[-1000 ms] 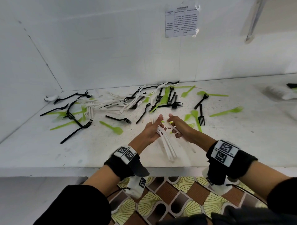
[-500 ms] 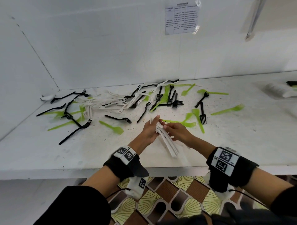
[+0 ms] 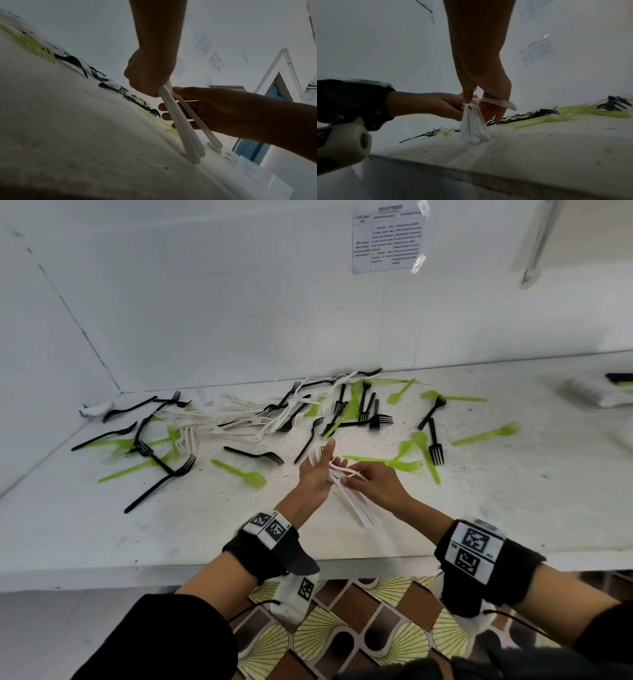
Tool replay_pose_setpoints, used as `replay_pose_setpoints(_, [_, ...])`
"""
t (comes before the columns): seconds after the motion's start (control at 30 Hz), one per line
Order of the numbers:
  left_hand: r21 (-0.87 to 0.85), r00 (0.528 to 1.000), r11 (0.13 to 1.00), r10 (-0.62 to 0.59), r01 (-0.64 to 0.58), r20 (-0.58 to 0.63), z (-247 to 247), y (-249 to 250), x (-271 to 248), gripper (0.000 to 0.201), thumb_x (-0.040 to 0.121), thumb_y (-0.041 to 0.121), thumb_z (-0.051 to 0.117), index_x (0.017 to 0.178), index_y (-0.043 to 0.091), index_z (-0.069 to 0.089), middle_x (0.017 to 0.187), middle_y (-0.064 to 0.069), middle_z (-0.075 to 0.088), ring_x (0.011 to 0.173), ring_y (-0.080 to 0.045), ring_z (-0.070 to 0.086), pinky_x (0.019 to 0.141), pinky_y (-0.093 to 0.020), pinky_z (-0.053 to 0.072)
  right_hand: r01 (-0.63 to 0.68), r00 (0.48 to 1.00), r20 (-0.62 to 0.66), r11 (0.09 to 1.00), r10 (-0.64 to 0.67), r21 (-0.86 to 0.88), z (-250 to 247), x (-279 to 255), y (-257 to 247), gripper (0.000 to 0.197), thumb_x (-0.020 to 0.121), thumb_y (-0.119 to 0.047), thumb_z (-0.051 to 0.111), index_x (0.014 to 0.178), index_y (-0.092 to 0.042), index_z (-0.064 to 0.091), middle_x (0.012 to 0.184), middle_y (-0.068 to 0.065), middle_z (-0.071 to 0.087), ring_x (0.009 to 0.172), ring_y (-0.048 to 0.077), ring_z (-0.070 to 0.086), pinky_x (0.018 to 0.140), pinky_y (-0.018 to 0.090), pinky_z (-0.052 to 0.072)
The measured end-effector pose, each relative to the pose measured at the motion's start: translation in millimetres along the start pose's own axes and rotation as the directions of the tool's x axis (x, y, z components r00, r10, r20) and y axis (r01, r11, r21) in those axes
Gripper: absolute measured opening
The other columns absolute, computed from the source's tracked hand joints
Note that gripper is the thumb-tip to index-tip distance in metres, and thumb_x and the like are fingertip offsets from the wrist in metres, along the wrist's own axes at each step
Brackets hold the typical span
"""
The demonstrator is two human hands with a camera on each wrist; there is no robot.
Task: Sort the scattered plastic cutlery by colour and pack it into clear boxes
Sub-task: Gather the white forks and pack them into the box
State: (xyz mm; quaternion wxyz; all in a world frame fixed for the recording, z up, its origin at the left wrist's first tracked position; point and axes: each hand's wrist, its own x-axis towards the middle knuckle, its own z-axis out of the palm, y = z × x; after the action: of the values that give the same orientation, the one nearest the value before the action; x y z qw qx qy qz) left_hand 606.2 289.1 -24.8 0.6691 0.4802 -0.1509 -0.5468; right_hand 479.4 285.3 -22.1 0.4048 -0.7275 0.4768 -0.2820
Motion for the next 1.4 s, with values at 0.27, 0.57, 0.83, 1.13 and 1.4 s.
replay_pose_setpoints(0.27, [-0.069, 1.000, 0.998, -0.009, 0.009, -0.005, -6.7, 3.0, 3.3, 0.014, 0.086, 0.007, 0.064, 0.075, 0.007, 0.054, 0.061, -0.005, 0.050, 0.057, -0.014, 0.053, 0.056, -0.023, 0.056, 0.087, 0.991, 0.120, 0.966, -0.060, -0.243, 6.7, -3.3, -14.1, 0.029, 0.083, -0.019, 0.068, 0.107, -0.004, 0.066, 0.094, 0.013, 0.067, 0.082, 0.020, 0.056, 0.065, 0.025, 0.034])
replay_pose_setpoints(0.57, [-0.091, 0.996, 0.993, -0.072, 0.077, 0.059, -16.0, 13.1, 1.5, 0.017, 0.088, 0.006, 0.062, 0.072, 0.005, 0.055, 0.050, -0.002, 0.056, 0.054, -0.012, 0.057, 0.057, -0.023, 0.056, 0.104, 0.983, 0.176, 0.959, -0.058, -0.264, 9.3, -6.2, -19.1, 0.022, 0.082, -0.006, 0.058, 0.101, 0.001, 0.067, 0.094, 0.019, 0.067, 0.081, 0.026, 0.056, 0.072, 0.032, 0.039])
replay_pose_setpoints(0.83, [-0.100, 0.999, 0.994, -0.053, 0.051, -0.014, -15.8, 10.2, -2.6, 0.020, 0.086, 0.010, 0.065, 0.071, 0.005, 0.053, 0.046, -0.004, 0.046, 0.061, -0.017, 0.046, 0.050, -0.023, 0.055, 0.106, 0.986, 0.151, 0.966, -0.071, -0.238, 6.6, -6.1, -15.0, 0.024, 0.076, -0.015, 0.075, 0.098, -0.006, 0.072, 0.077, 0.004, 0.065, 0.055, -0.003, 0.057, 0.058, 0.017, 0.039])
replay_pose_setpoints(1.13, [-0.086, 0.998, 0.996, -0.041, 0.038, -0.038, -17.7, 11.4, -5.0, 0.018, 0.088, 0.013, 0.063, 0.074, 0.005, 0.057, 0.046, -0.002, 0.045, 0.054, -0.014, 0.048, 0.052, -0.021, 0.054, 0.104, 0.987, 0.140, 0.975, -0.078, -0.194, 9.2, -10.9, -11.4, 0.027, 0.076, -0.019, 0.075, 0.101, -0.008, 0.070, 0.089, 0.003, 0.067, 0.069, 0.005, 0.053, 0.060, 0.010, 0.036])
replay_pose_setpoints(1.4, [-0.084, 1.000, 0.996, -0.028, 0.027, -0.008, -17.7, 11.3, -10.4, 0.018, 0.089, 0.009, 0.062, 0.073, 0.006, 0.053, 0.064, -0.004, 0.045, 0.057, -0.014, 0.049, 0.050, -0.020, 0.052, 0.098, 0.995, 0.051, 0.981, -0.090, -0.168, 8.6, -10.1, -10.1, 0.019, 0.073, -0.015, 0.078, 0.088, -0.006, 0.072, 0.078, 0.002, 0.068, 0.060, 0.001, 0.051, 0.059, 0.017, 0.040])
